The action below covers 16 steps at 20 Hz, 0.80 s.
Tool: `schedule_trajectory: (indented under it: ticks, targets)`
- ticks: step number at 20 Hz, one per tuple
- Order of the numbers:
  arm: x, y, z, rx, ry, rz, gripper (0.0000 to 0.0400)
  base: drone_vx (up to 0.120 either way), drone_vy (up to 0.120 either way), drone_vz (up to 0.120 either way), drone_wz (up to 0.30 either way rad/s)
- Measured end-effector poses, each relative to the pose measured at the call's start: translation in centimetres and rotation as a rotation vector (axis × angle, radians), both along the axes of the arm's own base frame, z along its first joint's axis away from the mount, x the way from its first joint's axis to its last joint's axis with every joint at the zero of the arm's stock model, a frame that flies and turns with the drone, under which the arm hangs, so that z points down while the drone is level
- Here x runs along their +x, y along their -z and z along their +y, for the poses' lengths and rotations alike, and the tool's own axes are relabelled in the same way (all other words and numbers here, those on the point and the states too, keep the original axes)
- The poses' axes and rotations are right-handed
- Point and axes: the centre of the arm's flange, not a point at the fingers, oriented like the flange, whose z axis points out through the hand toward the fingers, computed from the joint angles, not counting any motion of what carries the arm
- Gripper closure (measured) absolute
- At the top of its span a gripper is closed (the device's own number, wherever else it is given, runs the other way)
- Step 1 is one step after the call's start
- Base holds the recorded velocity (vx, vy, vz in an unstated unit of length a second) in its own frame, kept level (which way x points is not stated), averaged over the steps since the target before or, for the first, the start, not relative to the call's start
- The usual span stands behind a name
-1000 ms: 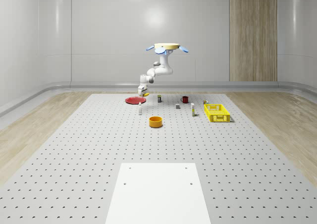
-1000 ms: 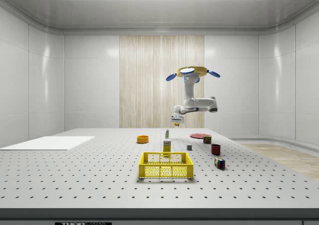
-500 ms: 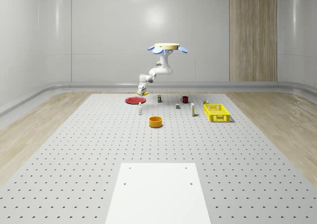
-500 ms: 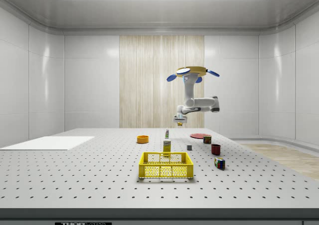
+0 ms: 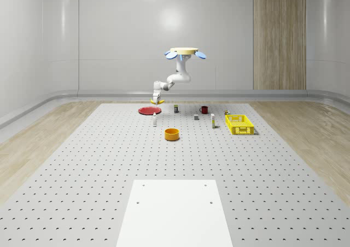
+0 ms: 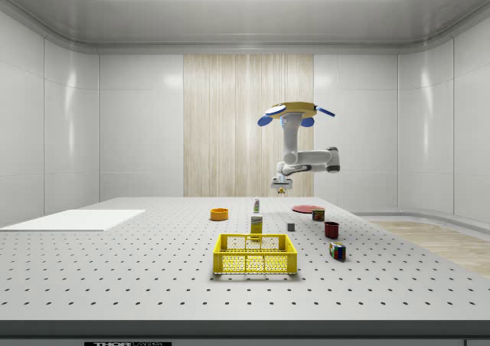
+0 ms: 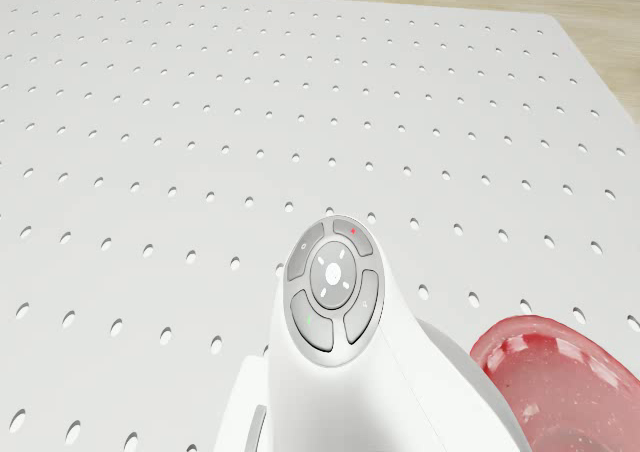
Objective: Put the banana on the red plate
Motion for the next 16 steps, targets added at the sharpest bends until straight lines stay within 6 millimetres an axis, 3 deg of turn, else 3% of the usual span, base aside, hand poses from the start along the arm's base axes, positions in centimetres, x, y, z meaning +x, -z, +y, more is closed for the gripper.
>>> schedule_trajectory:
  ticks: [11,16]
  targets:
    - [-0.01,0.00,0.00,0.002,0.142,-0.001,0.0209,0.113,0.000,0.000,0.000]
    - [-0.01,0.00,0.00,0.002,0.155,-0.001,0.0209,0.008,0.088,0.000,0.000]
